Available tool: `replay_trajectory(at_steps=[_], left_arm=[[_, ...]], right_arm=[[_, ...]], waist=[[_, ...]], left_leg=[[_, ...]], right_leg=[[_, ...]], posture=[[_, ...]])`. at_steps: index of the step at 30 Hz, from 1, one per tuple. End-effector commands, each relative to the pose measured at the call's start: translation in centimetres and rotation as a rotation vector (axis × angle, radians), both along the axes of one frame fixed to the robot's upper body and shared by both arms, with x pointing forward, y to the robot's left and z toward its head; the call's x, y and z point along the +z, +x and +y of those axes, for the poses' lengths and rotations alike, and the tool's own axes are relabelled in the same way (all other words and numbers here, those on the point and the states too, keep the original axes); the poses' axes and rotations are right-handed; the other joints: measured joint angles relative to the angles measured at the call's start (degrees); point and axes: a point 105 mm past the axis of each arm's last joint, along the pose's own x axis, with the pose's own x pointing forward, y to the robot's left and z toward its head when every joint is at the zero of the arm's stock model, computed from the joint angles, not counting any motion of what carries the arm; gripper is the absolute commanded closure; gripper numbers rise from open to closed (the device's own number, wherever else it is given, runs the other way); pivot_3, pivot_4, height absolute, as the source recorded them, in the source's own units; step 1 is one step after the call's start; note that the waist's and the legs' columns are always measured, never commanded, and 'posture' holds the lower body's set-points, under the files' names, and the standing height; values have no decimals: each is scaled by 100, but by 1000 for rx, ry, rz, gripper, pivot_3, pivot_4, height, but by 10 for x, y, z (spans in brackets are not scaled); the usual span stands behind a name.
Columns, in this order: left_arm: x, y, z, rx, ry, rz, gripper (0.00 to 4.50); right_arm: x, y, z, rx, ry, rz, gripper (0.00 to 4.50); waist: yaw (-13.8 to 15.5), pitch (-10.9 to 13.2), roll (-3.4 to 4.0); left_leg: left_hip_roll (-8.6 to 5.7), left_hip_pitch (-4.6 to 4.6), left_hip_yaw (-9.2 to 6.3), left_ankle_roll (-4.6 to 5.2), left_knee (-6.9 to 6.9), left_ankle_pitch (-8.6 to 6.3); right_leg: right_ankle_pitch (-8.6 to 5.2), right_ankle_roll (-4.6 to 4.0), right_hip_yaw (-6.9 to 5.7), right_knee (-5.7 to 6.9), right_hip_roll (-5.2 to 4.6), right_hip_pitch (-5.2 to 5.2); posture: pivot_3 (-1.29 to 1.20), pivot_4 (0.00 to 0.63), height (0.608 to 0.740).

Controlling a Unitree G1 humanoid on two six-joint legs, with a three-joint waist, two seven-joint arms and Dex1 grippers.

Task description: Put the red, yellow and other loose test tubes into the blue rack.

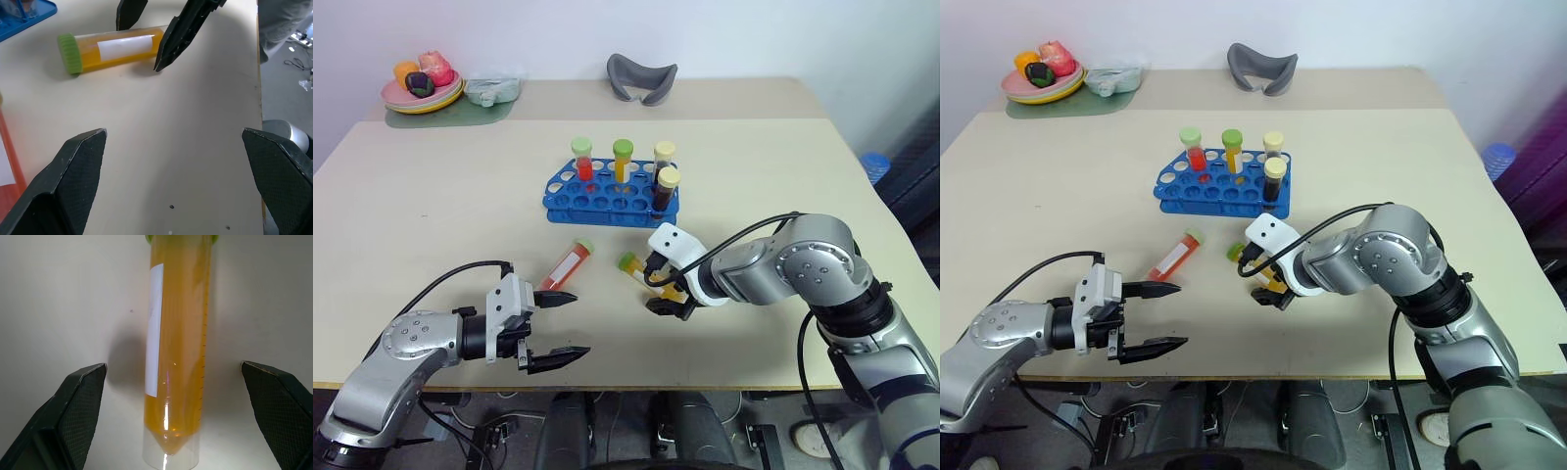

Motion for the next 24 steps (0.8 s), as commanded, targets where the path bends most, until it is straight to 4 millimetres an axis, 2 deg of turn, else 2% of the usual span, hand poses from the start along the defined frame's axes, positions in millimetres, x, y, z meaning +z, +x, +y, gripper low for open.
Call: replay_trajectory(at_steps=[1,14,17,23,24], left_arm=[[7,0,-6,-24,-14,-35,0],[6,1,-8,-21,-24,-38,0],[6,1,-8,-19,-26,-38,0],[6,2,-7,-9,-25,-41,0],[6,2,-7,-7,-24,-41,0]], right_arm=[[5,3,0,-8,-26,-14,41],[-2,4,-4,-40,-82,12,41],[-3,3,-4,-41,-85,14,872],[-1,5,-5,-44,-98,-1,3657],[-1,5,-5,-45,-99,-4,3657]], waist=[[3,0,0],[8,-1,-1],[12,-1,-1],[4,-1,-1],[5,-1,-1]], left_leg=[[0,0,0,0,0,0],[0,1,-1,1,0,0],[0,0,-1,1,0,0],[1,1,-2,2,-1,-1],[1,1,-2,2,-1,-1]], right_leg=[[0,0,0,0,0,0],[0,0,0,-1,0,2],[0,0,0,-1,0,2],[0,0,0,-1,1,2],[0,0,0,-2,0,2]], posture=[[0,150,666],[0,150,666],[0,150,666],[0,150,666],[0,150,666]])
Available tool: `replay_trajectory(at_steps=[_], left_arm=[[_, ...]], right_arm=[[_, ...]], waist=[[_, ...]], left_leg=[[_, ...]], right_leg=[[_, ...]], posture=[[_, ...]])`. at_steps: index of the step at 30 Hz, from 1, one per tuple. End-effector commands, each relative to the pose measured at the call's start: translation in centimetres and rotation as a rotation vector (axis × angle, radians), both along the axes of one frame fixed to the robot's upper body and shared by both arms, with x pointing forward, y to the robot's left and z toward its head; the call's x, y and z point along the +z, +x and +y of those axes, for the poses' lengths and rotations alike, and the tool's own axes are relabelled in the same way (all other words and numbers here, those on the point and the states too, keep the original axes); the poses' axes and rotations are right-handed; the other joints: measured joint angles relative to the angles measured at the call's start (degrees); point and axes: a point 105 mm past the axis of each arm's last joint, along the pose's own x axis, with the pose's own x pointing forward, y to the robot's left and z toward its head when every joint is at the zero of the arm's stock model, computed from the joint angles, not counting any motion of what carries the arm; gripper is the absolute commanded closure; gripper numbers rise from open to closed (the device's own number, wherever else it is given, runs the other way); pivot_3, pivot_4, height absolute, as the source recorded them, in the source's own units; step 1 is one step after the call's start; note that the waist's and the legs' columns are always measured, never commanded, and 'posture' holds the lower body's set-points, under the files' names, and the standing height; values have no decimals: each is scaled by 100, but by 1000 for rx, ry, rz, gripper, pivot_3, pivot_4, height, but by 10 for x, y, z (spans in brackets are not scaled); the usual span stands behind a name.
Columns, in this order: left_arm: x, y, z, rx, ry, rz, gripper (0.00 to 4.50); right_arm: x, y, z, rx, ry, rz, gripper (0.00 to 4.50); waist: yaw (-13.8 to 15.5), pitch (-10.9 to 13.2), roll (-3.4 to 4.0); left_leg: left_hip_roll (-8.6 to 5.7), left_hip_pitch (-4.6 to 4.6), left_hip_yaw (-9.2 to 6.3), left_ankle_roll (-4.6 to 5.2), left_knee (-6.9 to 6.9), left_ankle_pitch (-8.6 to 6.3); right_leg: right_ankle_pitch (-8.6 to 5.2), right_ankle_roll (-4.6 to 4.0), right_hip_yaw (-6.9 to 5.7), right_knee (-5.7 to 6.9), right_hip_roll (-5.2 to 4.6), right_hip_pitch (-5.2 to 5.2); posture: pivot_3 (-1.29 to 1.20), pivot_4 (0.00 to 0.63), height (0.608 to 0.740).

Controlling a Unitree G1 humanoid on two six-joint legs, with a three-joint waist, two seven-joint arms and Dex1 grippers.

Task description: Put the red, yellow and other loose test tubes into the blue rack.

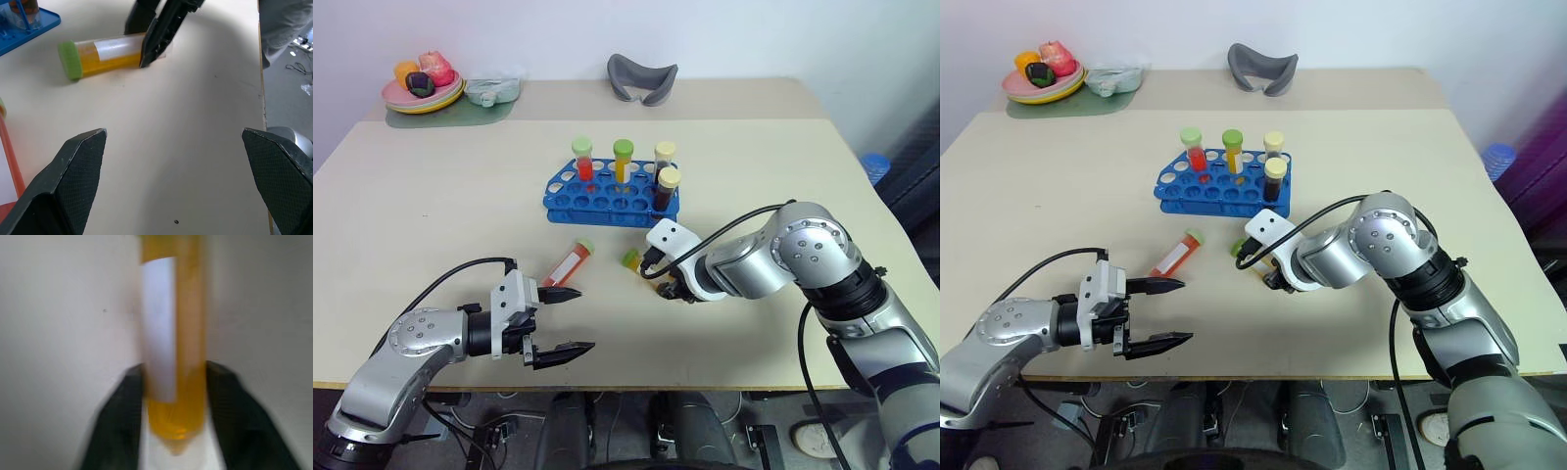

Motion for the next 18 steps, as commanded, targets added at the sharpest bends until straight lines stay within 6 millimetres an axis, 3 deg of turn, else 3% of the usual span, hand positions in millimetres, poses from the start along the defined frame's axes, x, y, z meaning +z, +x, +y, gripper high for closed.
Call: replay_trajectory(at_steps=[1,6,10,14,18], left_arm=[[4,-2,-2,-10,-4,-26,0],[5,0,0,7,-4,-32,0],[10,6,6,65,-27,-44,0],[16,13,12,133,-56,-61,0],[19,19,20,192,-71,-71,0]], right_arm=[[1,1,-3,-1,-25,-9,3657],[17,6,1,10,10,-89,3657],[48,9,13,75,116,-268,3657],[80,16,28,146,343,-539,3657],[95,32,34,98,631,-633,3657]], waist=[[1,0,0],[2,0,1],[7,2,2],[5,2,2],[-2,1,-1]], left_leg=[[0,0,1,0,0,0],[0,-1,0,0,0,0],[0,-5,0,1,-1,0],[1,-3,-3,1,-13,-1],[2,0,-2,1,-19,-1]], right_leg=[[0,0,0,0,0,0],[0,0,0,-1,0,0],[0,0,0,-2,0,-5],[0,1,0,-17,3,-4],[0,2,-3,-25,6,1]], posture=[[0,150,666],[0,150,666],[0,150,666],[0,150,666],[0,150,666]])
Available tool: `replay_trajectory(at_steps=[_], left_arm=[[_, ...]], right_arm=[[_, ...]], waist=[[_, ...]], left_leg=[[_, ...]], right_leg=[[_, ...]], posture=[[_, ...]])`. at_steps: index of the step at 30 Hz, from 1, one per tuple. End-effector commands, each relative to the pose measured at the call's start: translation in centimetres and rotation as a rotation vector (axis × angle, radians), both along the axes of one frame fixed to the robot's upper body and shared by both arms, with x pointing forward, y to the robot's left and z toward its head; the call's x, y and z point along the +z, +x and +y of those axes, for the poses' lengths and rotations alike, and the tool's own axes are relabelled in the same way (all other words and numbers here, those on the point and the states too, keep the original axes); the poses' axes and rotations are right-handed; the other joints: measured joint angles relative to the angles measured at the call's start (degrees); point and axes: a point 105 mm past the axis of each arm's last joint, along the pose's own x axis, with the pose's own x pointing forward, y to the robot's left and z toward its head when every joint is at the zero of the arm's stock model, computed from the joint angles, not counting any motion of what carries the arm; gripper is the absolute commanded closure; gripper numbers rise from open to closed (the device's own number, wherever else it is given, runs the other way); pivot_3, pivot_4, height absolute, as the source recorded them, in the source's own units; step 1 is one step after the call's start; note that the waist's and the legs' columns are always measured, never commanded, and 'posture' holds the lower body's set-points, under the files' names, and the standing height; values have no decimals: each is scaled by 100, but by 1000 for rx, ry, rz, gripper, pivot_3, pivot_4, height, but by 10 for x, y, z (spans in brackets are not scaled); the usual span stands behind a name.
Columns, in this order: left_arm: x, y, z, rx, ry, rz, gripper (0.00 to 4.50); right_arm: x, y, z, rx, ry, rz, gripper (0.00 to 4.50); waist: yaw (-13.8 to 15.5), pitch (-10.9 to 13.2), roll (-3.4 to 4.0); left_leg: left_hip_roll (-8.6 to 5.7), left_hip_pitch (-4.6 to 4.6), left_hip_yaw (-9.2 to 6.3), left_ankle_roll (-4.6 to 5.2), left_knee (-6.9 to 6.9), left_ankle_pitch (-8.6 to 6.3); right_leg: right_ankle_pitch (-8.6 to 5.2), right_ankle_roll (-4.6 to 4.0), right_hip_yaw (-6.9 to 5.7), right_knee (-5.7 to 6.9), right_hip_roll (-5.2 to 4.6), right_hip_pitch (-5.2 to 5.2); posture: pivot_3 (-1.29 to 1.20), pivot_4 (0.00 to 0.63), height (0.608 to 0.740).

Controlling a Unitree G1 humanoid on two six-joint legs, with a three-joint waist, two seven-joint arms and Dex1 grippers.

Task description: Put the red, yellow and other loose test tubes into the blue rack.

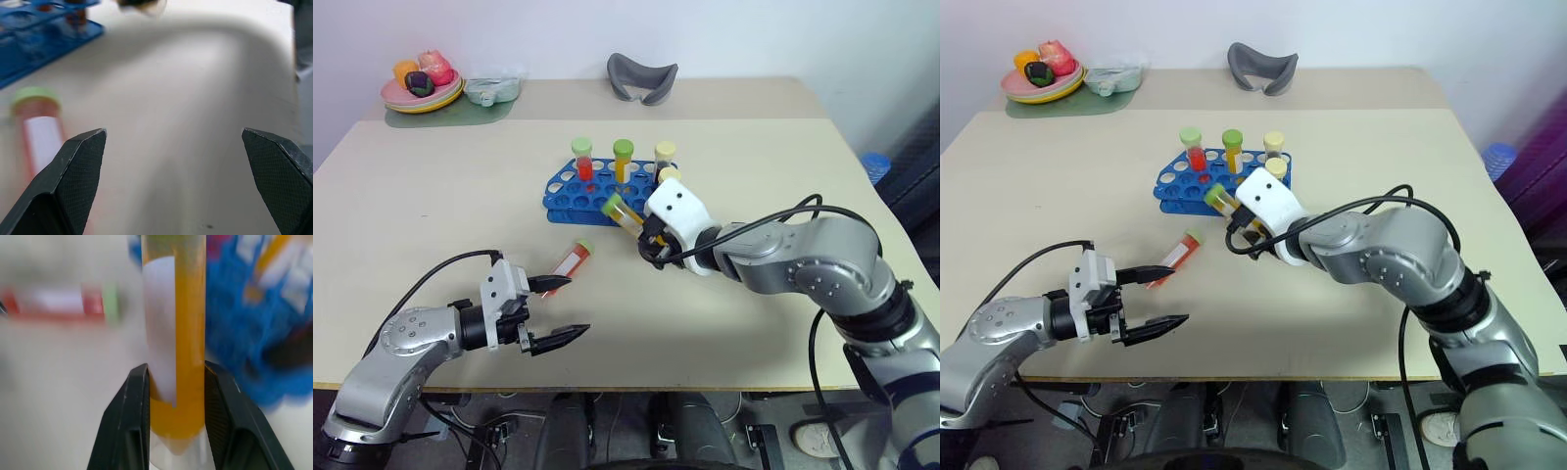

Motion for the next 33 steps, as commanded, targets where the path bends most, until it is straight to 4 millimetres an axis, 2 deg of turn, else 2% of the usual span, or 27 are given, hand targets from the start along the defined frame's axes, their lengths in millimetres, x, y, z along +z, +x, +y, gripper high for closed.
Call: replay_trajectory(at_steps=[1,3,11,14,19,28,33], left_arm=[[11,6,9,62,-23,-42,0],[12,9,12,90,-37,-48,0],[24,25,20,183,-90,-120,0],[24,27,20,209,-102,-128,0],[23,27,18,214,-108,-128,0],[28,28,19,225,-129,-137,0],[34,30,19,235,-156,-148,0]], right_arm=[[31,12,6,17,252,-138,3657],[33,20,9,11,350,-164,3657],[20,59,28,-107,434,-353,3657],[12,64,36,-104,480,-366,3657],[-2,74,43,-138,457,-428,3657],[-15,83,34,-191,474,-471,3657],[-21,83,38,-182,470,-474,3657]], waist=[[-9,0,1],[-10,0,1],[-11,1,1],[-21,1,1],[-18,1,2],[-25,1,2],[-30,1,2]], left_leg=[[1,0,1,0,0,0],[2,0,2,-1,0,1],[1,-3,4,-2,6,1],[1,-3,5,-2,8,1],[1,-5,6,-3,16,2],[1,-6,7,-4,22,2],[2,-7,7,-5,23,3]], right_leg=[[0,0,0,0,0,0],[0,0,0,2,2,-2],[0,-1,0,6,0,-2],[0,-1,0,10,0,-3],[0,-1,2,21,-2,-7],[0,-2,5,30,-2,-12],[0,-2,5,34,-2,-13]], posture=[[0,150,666],[0,150,666],[0,150,666],[0,150,666],[0,150,666],[0,150,666],[0,150,666]])
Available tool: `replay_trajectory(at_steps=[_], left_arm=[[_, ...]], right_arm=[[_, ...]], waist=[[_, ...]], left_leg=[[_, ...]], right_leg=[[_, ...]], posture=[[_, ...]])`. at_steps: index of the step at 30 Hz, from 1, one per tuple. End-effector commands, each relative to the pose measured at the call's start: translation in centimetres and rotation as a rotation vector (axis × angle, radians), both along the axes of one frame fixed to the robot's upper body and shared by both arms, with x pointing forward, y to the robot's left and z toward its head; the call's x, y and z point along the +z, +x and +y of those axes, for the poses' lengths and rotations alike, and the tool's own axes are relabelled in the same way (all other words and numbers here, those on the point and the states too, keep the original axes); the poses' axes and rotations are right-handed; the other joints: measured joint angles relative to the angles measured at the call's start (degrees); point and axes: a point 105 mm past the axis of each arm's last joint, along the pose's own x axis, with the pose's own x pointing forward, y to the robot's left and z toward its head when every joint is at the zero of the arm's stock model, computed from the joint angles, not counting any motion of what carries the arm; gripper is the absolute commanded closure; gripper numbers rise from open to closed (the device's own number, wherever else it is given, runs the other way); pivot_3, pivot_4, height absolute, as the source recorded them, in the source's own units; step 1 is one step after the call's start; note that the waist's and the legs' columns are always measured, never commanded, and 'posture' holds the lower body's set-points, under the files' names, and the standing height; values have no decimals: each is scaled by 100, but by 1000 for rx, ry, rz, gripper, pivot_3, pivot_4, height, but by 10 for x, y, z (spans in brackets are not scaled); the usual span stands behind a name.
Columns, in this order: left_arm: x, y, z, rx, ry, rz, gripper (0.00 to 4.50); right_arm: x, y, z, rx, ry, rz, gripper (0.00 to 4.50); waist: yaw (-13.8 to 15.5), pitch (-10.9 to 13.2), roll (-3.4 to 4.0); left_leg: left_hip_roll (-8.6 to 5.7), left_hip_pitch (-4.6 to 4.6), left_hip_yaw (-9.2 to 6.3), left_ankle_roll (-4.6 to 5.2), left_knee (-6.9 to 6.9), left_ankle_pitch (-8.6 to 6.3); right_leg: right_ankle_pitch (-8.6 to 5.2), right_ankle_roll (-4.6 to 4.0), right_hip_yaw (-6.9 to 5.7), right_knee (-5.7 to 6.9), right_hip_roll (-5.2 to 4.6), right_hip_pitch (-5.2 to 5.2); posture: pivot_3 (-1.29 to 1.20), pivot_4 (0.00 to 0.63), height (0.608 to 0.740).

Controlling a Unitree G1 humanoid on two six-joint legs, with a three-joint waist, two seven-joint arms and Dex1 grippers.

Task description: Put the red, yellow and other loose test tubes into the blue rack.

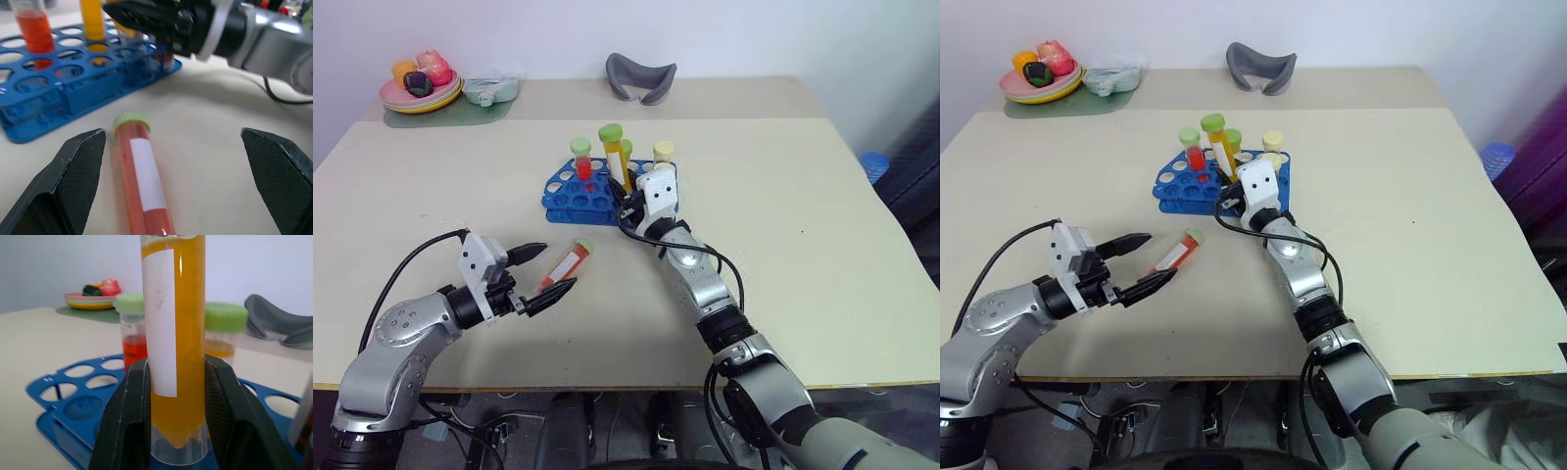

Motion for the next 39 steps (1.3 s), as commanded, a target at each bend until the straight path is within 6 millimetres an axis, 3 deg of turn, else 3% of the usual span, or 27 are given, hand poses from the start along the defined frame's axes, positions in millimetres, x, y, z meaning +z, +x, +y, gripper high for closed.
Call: replay_trajectory(at_steps=[1,14,26,39], left_arm=[[13,0,0,1,-7,-52,0],[14,2,0,1,-10,-54,0],[16,2,-1,4,-19,-61,0],[15,2,-1,8,-20,-57,0]], right_arm=[[18,-3,8,21,24,-74,3657],[4,-1,14,15,13,-60,3657],[0,6,18,10,10,-49,3657],[-1,0,21,34,-35,-82,3657]], waist=[[0,0,0],[-6,0,0],[-20,0,0],[-16,0,0]], left_leg=[[0,0,0,0,0,0],[0,0,1,-3,2,2],[1,2,0,-6,8,3],[1,1,0,-34,8,19]], right_leg=[[0,0,0,1,0,0],[0,0,1,4,0,-1],[0,-1,1,12,1,-1],[0,-1,2,14,0,-2]], posture=[[0,150,666],[0,150,666],[0,150,666],[0,150,666]])
